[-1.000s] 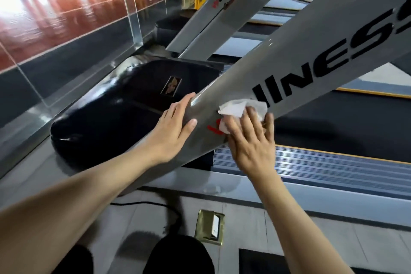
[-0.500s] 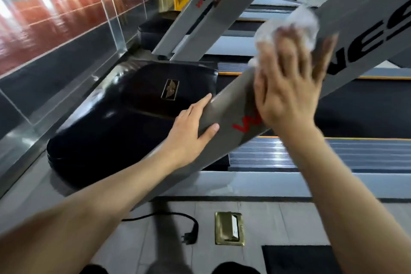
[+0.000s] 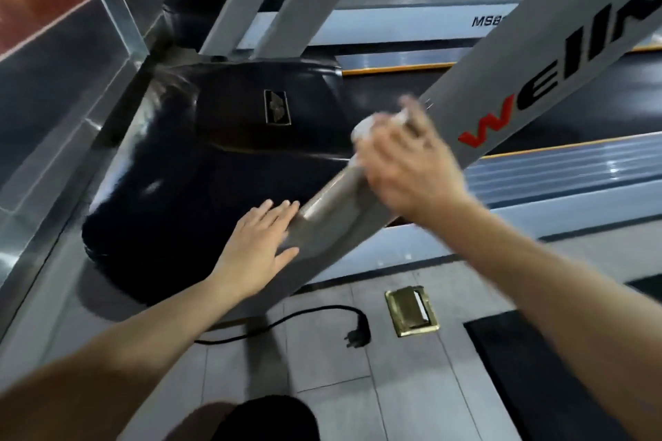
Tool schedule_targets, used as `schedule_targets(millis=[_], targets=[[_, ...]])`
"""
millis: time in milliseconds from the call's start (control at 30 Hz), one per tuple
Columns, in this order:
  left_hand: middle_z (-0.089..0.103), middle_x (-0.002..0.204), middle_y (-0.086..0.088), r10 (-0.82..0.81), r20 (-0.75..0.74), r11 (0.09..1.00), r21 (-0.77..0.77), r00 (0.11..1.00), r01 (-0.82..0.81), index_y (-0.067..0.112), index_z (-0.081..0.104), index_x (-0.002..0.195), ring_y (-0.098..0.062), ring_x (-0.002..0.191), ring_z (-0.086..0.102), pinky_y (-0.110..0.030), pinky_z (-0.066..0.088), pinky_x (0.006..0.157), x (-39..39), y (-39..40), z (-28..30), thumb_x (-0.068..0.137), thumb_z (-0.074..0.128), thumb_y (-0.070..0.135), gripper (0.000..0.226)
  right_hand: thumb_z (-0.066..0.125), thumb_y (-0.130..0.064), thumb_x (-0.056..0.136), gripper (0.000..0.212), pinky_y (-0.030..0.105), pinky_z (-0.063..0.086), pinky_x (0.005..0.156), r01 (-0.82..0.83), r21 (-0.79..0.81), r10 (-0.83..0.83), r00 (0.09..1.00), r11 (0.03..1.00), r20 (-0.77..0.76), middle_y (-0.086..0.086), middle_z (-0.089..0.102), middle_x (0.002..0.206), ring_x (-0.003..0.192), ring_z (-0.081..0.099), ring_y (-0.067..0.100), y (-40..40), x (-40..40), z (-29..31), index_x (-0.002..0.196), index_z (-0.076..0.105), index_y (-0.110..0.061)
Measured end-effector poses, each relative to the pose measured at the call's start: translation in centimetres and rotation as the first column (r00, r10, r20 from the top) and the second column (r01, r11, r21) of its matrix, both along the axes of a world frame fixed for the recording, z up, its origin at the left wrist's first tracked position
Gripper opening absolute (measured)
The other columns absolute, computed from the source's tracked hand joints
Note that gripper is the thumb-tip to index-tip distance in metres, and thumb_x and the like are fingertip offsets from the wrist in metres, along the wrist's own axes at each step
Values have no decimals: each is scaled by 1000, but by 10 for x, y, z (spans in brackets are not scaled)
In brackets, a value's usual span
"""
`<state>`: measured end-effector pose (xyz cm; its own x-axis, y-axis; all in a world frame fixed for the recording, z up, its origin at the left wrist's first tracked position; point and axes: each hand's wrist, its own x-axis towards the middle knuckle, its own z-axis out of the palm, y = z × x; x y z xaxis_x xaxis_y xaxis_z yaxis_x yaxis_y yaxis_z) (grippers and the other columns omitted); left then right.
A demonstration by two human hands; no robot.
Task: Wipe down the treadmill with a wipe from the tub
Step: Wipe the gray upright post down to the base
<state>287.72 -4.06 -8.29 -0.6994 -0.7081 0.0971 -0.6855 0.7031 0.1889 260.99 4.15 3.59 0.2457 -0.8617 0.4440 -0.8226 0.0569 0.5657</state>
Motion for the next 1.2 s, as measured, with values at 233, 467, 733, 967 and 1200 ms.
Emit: schedule_targets(millis=[233, 467, 733, 967, 1200], targets=[[-3, 170, 3, -35, 71, 996, 86, 997, 29, 36, -6, 161, -24, 157, -5, -49, -2, 127, 39, -20, -45, 102, 44, 57, 81, 23, -27, 106, 49, 59, 4, 124, 287, -115, -276, 955, 951, 104, 27, 48, 136, 141, 35, 42, 2, 27, -2, 138, 44, 3], [-1, 171, -9, -65, 152, 979, -183, 986, 92, 17, 2, 163, -28, 157, -1, -45, 9, 128, 89, -21, -78, 102, 49, 44, 81, 30, -14, 97, 60, 58, 7, 123, -21, 260, 13, 999, 965, 32, 22, 36, 153, 147, 27, 42, -6, 135, -123, 155, 27, 0], [13, 170, -4, 145, -23, 971, 197, 989, -138, 13, 10, 163, -21, 154, 22, -42, 32, 122, 156, 55, -158, 103, 50, 30, 74, 39, -16, 106, 45, 56, 14, 124, 67, -33, -63, 991, 997, 115, 17, 51, 143, 144, 38, 34, 0, 91, -88, 149, 42, -6], [-17, 168, 14, 257, -107, 870, 458, 961, -181, 26, -3, 163, -12, 156, -5, -40, 19, 126, 164, 62, -177, 108, 39, 27, 69, 31, -2, 94, 62, 56, 16, 124, -204, 232, 209, 978, 951, 3, 21, 40, 154, 149, 28, 39, -4, 161, -195, 156, 26, 1], [0, 171, 1, 318, -59, 836, 488, 946, -251, 15, 4, 163, -14, 157, 0, -32, 8, 128, 185, 40, -190, 106, 37, 17, 66, 26, -9, 95, 65, 52, 11, 126, -248, 462, 311, 948, 852, -64, 20, 25, 162, 152, 19, 38, -22, 205, -246, 158, 15, 0]])
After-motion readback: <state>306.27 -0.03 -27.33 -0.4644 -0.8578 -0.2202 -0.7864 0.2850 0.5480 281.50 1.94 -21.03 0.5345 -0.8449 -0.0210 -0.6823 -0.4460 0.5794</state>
